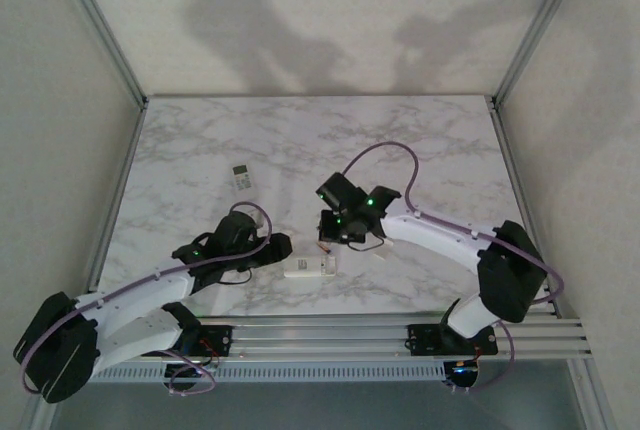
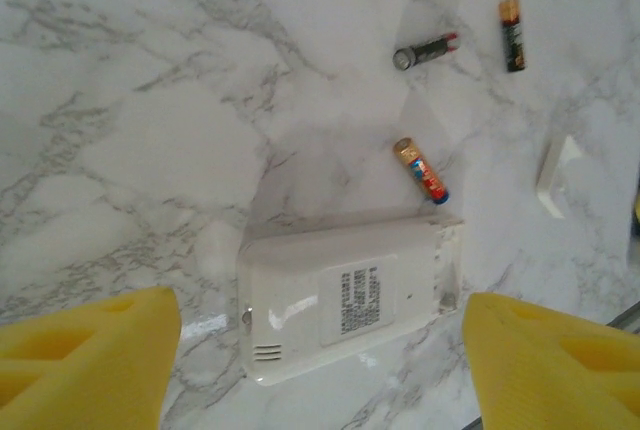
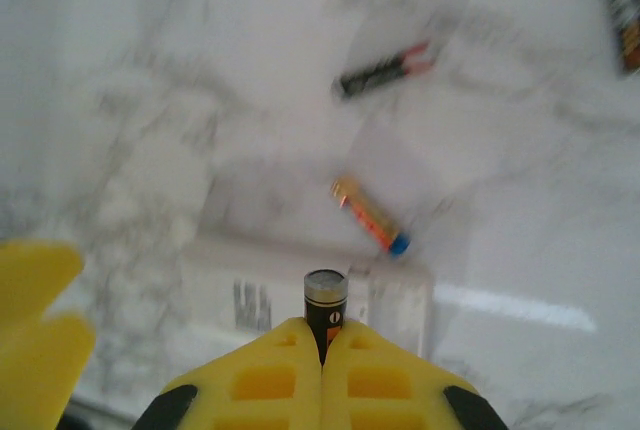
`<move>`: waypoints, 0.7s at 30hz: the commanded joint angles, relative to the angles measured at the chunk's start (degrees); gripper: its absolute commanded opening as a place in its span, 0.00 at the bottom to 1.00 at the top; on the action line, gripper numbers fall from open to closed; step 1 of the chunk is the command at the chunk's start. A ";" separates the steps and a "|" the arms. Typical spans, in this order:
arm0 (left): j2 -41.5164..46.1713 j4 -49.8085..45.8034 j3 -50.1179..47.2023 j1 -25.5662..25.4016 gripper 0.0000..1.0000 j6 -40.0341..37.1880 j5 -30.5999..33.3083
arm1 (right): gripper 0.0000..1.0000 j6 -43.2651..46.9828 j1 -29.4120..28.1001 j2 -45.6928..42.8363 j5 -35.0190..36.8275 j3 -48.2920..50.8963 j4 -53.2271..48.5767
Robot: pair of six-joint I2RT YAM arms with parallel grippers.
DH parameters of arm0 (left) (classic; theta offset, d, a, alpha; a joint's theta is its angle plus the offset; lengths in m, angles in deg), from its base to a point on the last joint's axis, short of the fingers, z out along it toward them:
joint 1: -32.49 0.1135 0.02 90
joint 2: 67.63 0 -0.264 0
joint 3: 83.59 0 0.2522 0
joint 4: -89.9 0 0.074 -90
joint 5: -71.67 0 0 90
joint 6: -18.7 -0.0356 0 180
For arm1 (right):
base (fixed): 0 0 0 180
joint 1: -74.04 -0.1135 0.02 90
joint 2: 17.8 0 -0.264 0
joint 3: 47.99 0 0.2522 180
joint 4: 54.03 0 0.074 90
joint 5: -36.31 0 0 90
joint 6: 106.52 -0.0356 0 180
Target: Load the batteries into the remote control
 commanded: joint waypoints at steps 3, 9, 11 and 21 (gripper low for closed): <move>-3.27 0.90 -0.06 -0.20 0.69 1.15 -2.39 | 0.04 -1.00 -1.68 3.04 -4.89 3.40 3.54; -4.52 3.23 -0.77 -1.76 0.69 2.77 -3.07 | 0.03 -3.90 -2.74 7.69 -5.04 2.49 3.07; -4.65 3.75 -1.07 -2.61 0.69 3.30 -2.82 | 0.04 -4.41 -2.93 8.10 -5.08 2.97 3.72; -5.05 5.43 -1.93 -3.73 0.69 4.24 -1.81 | 0.07 -4.55 -3.12 8.14 -4.55 5.42 4.12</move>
